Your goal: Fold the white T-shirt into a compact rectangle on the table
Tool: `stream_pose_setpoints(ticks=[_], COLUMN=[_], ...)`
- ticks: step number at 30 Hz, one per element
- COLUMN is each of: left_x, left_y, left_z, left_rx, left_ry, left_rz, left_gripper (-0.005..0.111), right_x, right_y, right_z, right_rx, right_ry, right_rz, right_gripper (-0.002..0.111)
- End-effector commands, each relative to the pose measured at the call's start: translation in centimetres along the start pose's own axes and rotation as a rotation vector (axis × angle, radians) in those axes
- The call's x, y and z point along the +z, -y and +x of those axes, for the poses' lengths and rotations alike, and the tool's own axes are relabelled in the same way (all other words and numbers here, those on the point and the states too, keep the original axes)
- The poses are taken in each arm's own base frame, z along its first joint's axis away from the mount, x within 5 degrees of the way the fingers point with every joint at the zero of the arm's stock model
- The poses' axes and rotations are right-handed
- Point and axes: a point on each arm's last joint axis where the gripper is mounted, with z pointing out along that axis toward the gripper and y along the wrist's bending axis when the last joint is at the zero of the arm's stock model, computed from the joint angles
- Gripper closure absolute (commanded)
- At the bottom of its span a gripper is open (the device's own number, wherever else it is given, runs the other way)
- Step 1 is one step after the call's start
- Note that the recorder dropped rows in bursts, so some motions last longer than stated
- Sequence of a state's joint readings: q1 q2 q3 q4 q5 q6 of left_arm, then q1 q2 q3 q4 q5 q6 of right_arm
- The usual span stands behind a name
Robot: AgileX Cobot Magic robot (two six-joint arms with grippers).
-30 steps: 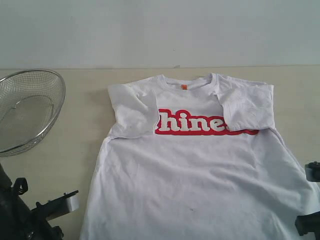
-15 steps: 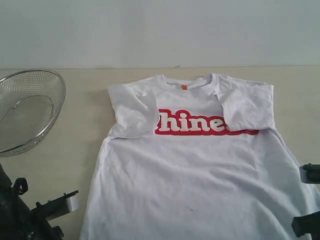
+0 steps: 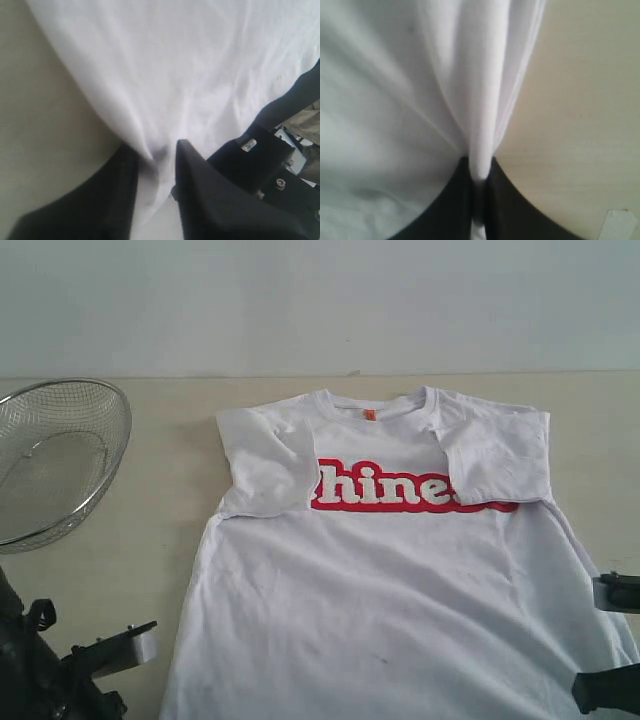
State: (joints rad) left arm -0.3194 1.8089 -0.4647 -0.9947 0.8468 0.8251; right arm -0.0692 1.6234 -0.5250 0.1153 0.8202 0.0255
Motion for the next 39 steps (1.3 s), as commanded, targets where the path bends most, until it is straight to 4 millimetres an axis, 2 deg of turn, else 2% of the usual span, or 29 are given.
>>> stream_pose_setpoints(ticks=[1,7,13,25,34,39], left_x=[0.1,-0.2,-1.1,-4.9,-8.3,-10.4], left_y=[-0.8,-0.5,0.7,3.9,5.7,5.5], left_z=[-0.6,-1.2,-2.1,-3.8,-7.2,-9.1], left_rx=[0.059,0.078,0.116,0.203,0.244,0.229], left_ry=[0.065,0.076,0.095,0.239,0.368,0.424], left_rz=[-0.093,-0.084,-0.036,-0.024,-0.057,-0.087], left_gripper=[0.102,0.102,0.102,0.102,0.102,0.102], right_x=[0.2,0.1,-0.9,-4.7,-8.3,-10.8], right_y=[0.0,-0.2,-1.0,-2.1,-3.3,-3.7], right_z=[-0.5,-0.4,-0.9,-2.5,-5.2,-6.9], right_rx=[-0.005,-0.003,-0.033,-0.078,-0.102,-0.116], right_ry=[0.015,0.011,0.03,0.193,0.363,0.47], right_rz=[-0.006,-0.021,-0.097,-0.184,-0.266,-0.271], right_gripper=[0.108,0.108,0.108,0.108,0.108,0.108])
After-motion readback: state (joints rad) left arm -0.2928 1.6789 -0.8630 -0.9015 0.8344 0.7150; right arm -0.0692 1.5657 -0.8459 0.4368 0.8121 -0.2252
